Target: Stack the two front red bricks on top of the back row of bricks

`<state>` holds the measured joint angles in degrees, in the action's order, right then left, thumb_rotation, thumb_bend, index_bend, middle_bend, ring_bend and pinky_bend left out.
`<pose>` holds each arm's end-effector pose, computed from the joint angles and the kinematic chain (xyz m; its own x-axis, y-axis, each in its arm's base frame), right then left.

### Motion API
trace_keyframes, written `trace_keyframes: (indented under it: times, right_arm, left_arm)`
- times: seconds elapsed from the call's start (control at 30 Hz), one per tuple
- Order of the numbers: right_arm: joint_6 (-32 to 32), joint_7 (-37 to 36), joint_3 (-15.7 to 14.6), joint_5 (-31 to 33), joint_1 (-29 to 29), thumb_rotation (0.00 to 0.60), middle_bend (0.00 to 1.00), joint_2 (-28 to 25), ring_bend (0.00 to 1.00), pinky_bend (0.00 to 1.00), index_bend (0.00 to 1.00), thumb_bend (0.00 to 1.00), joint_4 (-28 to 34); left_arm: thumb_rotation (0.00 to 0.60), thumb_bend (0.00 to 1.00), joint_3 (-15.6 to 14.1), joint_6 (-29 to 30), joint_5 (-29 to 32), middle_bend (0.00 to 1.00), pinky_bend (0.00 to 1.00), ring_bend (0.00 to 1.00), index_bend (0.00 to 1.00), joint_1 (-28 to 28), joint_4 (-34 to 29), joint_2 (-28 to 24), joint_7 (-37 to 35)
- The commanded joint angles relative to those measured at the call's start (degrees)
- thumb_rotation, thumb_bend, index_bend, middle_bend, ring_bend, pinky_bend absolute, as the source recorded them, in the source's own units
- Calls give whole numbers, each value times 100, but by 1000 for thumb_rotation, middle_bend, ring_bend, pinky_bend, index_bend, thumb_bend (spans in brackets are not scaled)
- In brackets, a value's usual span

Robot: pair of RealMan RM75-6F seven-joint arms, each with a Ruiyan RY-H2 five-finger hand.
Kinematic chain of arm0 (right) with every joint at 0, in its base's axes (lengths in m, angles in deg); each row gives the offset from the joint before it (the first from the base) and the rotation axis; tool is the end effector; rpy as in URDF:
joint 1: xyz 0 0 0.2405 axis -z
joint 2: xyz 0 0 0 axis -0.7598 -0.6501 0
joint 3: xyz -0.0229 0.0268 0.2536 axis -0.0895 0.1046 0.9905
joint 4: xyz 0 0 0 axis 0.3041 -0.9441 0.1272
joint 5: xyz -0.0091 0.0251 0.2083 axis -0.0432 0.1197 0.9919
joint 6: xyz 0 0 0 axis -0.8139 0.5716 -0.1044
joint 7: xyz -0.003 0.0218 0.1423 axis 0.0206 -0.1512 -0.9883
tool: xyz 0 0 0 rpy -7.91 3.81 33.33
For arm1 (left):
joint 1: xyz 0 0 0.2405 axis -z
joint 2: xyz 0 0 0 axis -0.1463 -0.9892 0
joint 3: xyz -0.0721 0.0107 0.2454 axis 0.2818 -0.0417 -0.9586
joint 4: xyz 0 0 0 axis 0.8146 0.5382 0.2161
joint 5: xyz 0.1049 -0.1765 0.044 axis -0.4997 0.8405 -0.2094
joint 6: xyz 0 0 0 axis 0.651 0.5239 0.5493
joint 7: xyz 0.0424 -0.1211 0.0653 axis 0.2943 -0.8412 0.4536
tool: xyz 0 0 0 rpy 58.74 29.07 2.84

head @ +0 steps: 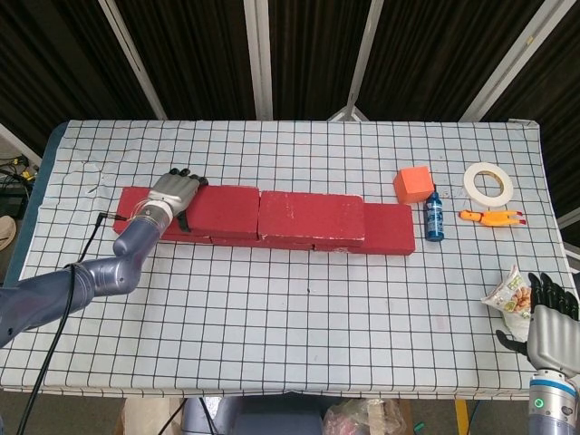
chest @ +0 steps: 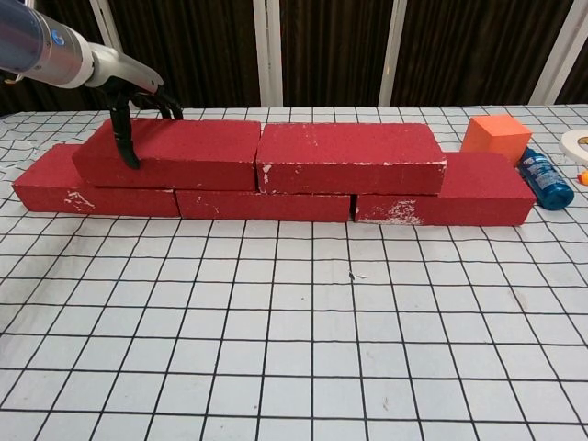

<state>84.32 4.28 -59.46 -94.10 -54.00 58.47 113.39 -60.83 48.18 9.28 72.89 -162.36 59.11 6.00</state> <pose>-0.3030 -0.1767 0.1464 0.3983 -0.1082 0.9109 -0.8135 0.4172 0.4053 -0.1171 0.4654 0.0541 0.6230 0.4885 0.6109 0.7643 -0.2139 -0.6084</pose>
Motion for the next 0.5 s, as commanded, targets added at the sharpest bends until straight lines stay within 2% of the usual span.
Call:
trace_keyframes:
  times: [0.03,0.5]
  right_arm:
    - [2,2,2,12,1,600,0,-3,0,0,32,184,6]
    - [22,33,8,35,-7,600,0,21,0,0,32,184,1]
  left_arm:
    - [600,0,-16,10,37,83,50,0,172,18,9,15,19]
    - [600,0,-44,41,125,29,50,0,123,51,32,52,72]
